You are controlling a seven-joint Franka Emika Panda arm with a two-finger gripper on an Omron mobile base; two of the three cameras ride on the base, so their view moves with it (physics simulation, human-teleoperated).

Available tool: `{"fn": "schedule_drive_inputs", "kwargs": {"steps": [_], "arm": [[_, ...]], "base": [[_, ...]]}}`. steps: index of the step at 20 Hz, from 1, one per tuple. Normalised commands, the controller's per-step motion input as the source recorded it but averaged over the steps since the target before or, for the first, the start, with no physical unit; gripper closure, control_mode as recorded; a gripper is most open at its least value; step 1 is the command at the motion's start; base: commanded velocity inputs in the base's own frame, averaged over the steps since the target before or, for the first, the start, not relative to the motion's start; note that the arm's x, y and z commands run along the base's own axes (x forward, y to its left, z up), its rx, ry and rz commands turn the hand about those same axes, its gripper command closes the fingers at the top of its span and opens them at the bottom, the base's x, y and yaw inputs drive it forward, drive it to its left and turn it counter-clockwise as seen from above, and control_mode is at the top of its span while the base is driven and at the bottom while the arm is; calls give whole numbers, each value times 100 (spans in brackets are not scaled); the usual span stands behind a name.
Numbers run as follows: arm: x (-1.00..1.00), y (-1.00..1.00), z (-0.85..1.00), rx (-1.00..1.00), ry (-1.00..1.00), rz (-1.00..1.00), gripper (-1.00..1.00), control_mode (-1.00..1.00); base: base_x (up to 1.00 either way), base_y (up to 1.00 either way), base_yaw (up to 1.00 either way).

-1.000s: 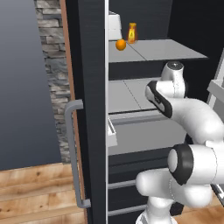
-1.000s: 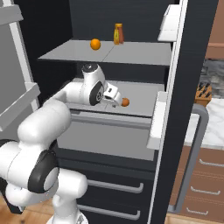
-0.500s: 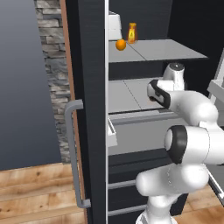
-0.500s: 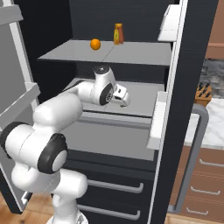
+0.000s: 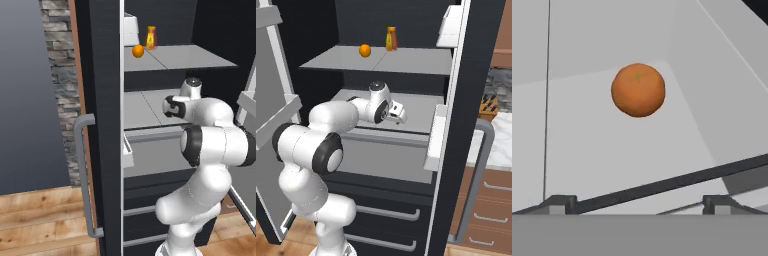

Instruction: Pick the tangerine and orange from the fridge and place them on the plate next to the blender to make a fruit smoothie.

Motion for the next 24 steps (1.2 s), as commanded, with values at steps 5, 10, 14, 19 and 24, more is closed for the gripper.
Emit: {"fn": "schedule_drive_inputs", "kwargs": {"steps": [5, 10, 14, 19, 24], "arm": [[56, -8, -10, 1, 0, 0, -100, -100], [52, -16, -13, 0, 0, 0, -100, -100], [44, -9, -31, 0, 0, 0, -100, -100], [42, 0, -26, 0, 1, 0, -100, -100], [36, -11, -11, 0, 2, 0, -100, -100]], "base": [[0, 0, 0], [0, 0, 0], [0, 0, 0], [0, 0, 0], [0, 0, 0]]}}
